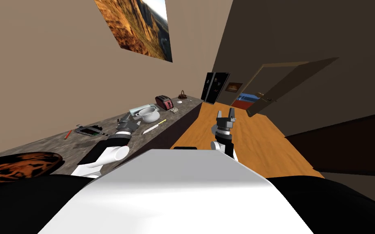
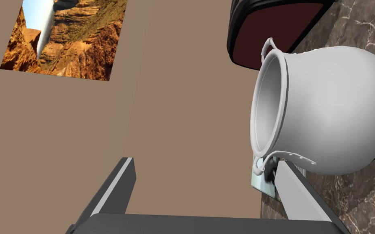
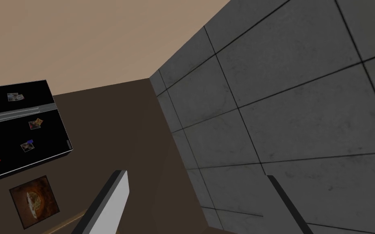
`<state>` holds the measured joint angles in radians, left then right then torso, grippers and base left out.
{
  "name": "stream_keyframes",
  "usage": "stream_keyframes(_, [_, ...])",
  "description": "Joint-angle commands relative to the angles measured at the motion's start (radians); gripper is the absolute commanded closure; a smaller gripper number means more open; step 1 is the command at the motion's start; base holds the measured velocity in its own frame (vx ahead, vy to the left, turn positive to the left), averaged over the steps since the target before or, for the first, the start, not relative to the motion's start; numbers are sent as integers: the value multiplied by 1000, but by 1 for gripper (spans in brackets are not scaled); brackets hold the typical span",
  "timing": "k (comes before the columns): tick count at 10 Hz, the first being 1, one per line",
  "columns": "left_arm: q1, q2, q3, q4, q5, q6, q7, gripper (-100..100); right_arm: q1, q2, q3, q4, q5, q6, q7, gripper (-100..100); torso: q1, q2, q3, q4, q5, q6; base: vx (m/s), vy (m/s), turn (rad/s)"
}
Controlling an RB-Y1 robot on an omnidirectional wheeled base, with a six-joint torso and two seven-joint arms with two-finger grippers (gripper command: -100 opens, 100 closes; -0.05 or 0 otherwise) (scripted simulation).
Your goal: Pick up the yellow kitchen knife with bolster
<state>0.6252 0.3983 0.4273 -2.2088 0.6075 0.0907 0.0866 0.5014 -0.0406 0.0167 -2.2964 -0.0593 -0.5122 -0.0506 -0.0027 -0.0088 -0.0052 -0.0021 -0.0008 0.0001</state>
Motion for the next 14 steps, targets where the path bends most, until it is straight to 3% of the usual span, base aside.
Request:
stream_keyframes(1, [3, 4, 17, -2, 12, 45, 8, -100, 0, 0, 0, 0, 0, 0, 0, 0, 0, 0, 0, 0, 0, 0, 95, -74, 61])
stream_keyframes(2, [11, 21, 43, 14, 37, 72, 20, -100, 0, 0, 0, 0, 0, 0, 0, 0, 0, 0, 0, 0, 0, 1, 86, -93, 81])
stream_keyframes(3, [11, 21, 43, 14, 37, 98, 20, -100, 0, 0, 0, 0, 0, 0, 0, 0, -1, 1, 0, 0, 0, 0, 105, -86, 62])
stream_keyframes(6, [24, 54, 93, 48, 81, 179, 41, -100, 0, 0, 0, 0, 0, 0, 0, 0, -1, -2, -1, -1, 0, 0, 135, -98, 94])
stream_keyframes(8, [24, 54, 93, 48, 81, 213, 41, -100, 0, 0, 0, 0, 0, 0, 0, 0, -1, -1, -1, 0, 0, 1, 57, -66, 24])
stream_keyframes(11, [35, 85, 139, 82, 118, 297, 59, -100, 0, 0, 0, 0, 0, 0, 0, 0, 2, 2, 1, 0, 0, 1, 93, -74, 75])
stream_keyframes(14, [40, 100, 160, 99, 133, 386, 66, -100, 0, 0, 0, 0, 0, 0, 0, 0, 0, -1, -1, 0, 0, 0, 103, -82, 66])
